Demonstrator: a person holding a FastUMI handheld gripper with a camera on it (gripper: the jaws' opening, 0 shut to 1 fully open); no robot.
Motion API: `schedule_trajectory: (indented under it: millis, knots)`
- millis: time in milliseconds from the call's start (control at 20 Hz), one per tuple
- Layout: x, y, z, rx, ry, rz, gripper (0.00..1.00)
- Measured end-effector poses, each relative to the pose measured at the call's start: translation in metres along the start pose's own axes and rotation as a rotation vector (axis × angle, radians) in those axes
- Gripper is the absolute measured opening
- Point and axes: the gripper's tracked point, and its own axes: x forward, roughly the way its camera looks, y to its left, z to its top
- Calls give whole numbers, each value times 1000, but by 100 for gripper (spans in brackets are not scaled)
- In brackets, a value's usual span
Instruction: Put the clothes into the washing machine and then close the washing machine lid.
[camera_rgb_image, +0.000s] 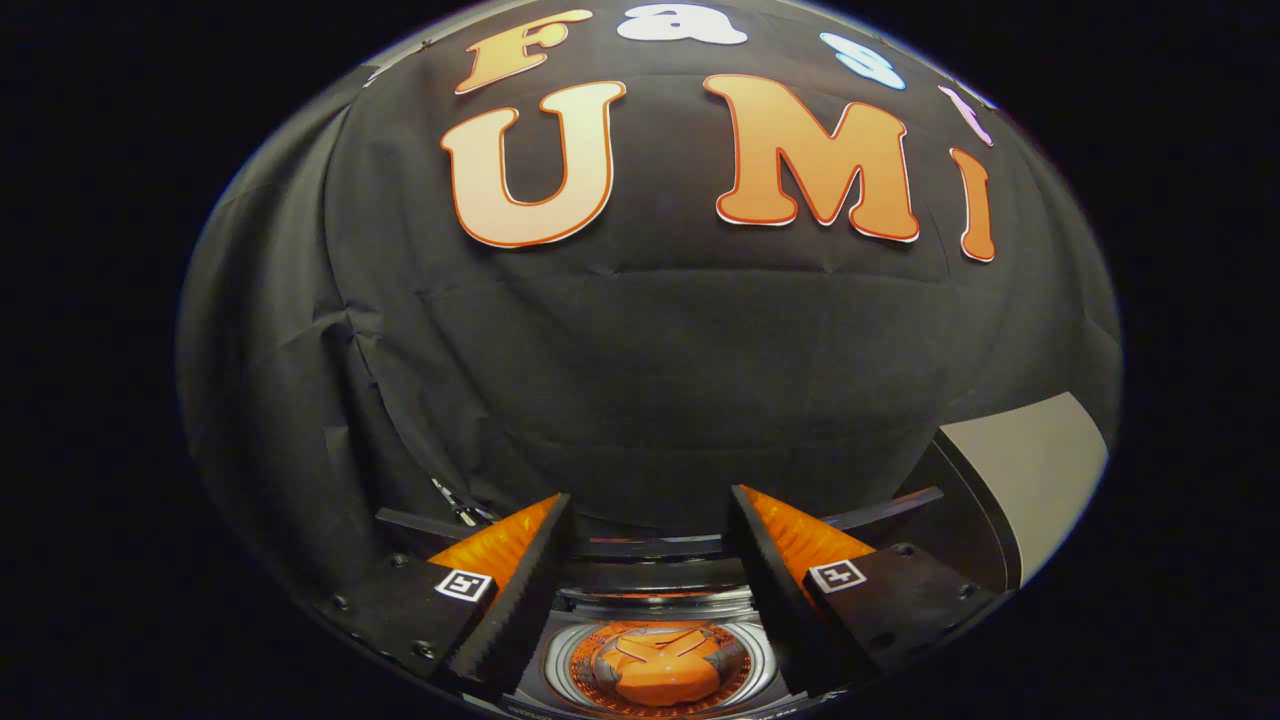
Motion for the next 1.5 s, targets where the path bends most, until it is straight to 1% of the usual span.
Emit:
schedule_trajectory:
  millis: [300,800,1050,1500]
  knots:
    - [-24,1,-15,-11,-24,-3,99]
    - [-50,4,-39,-24,-50,2,99]
    - [-59,4,-46,-25,-88,3,99]
    - [-61,5,-52,-28,-100,5,99]
